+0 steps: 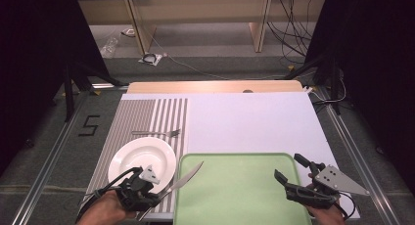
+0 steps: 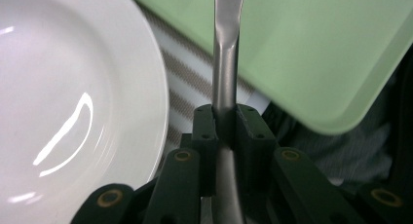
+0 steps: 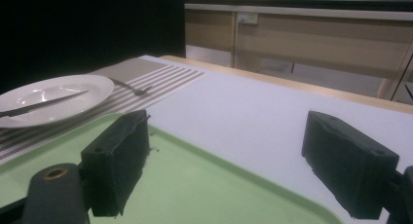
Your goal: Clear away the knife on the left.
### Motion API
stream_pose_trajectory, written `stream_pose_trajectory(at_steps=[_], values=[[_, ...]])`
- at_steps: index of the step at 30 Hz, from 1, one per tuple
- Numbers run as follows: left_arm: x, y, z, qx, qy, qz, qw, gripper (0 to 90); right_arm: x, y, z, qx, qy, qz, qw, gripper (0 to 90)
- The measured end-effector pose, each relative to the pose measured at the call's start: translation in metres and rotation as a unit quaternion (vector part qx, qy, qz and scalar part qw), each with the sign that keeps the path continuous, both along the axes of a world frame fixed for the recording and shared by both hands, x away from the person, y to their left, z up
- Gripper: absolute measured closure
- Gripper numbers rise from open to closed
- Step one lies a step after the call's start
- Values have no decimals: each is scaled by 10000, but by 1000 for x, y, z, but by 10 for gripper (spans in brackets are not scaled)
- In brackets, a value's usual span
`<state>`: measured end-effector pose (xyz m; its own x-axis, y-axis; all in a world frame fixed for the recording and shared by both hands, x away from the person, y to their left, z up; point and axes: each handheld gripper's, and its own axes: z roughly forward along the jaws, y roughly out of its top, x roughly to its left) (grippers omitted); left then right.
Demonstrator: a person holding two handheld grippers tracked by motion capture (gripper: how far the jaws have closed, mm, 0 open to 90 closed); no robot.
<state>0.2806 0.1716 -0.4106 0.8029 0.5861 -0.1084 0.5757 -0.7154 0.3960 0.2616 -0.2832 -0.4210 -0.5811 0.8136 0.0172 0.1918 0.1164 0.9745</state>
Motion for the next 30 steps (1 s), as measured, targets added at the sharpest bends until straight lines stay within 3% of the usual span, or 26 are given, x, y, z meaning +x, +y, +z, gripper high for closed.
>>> stream_pose_trajectory(at_steps=[5,14,20,30], values=[[4,-18,-3,-281,-17,18,9996,791,0,0,0,-13,2,-2,10000,183],[14,-41,-5,-444,-30,29,9990,791,0,-1,0,-27,0,-14,10000,184],[15,-52,-9,-355,0,-34,9994,791,0,-1,1,2,-12,-18,10000,184],[12,-72,-16,-272,253,-221,9991,791,0,-1,1,-9,-27,-6,10000,184]])
